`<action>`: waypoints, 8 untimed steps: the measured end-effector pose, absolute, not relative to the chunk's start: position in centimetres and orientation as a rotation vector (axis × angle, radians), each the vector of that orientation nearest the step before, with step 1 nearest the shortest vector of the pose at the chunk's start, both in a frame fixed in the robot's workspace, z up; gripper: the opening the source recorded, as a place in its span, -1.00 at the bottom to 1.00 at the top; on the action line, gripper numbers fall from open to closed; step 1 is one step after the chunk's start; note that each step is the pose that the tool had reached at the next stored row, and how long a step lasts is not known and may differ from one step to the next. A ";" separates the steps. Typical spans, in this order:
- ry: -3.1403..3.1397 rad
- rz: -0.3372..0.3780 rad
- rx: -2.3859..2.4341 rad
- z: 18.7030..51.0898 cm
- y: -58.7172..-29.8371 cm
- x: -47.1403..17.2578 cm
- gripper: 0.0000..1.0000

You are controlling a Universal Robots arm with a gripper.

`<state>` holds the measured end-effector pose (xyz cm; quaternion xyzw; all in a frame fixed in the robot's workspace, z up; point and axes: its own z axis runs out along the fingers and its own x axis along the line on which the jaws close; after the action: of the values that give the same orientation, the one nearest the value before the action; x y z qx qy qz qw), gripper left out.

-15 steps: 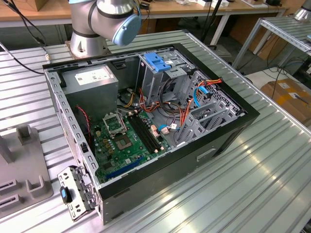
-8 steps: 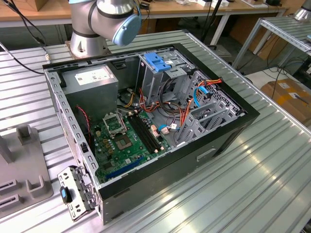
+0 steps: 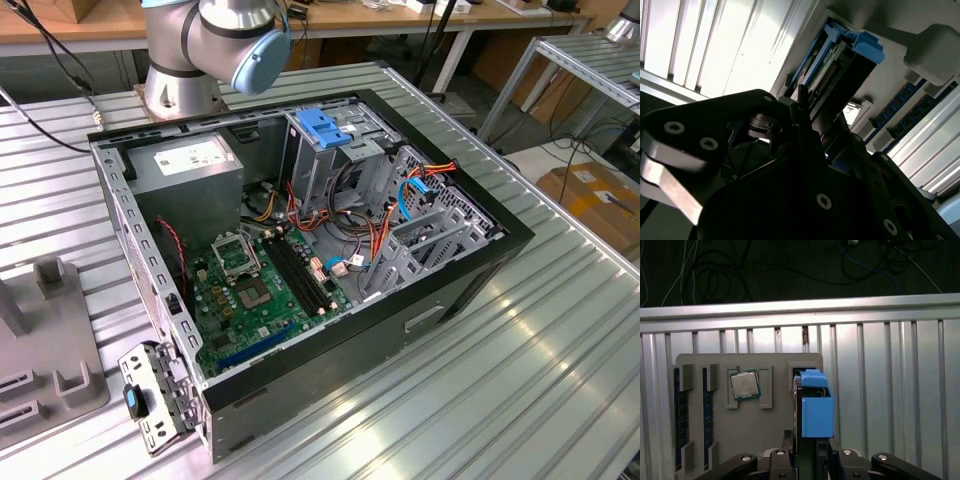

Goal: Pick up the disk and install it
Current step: 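Pick up the disk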

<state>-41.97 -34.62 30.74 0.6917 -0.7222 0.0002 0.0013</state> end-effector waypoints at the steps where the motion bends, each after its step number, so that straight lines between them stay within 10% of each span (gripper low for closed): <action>1: -2.250 0.001 2.189 30.7 -34.6 -42.0 -0.29; 8: -2.205 0.001 2.234 30.7 -34.6 -42.0 -0.29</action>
<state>-41.97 -34.62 30.74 0.7116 -0.7026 0.0002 0.0014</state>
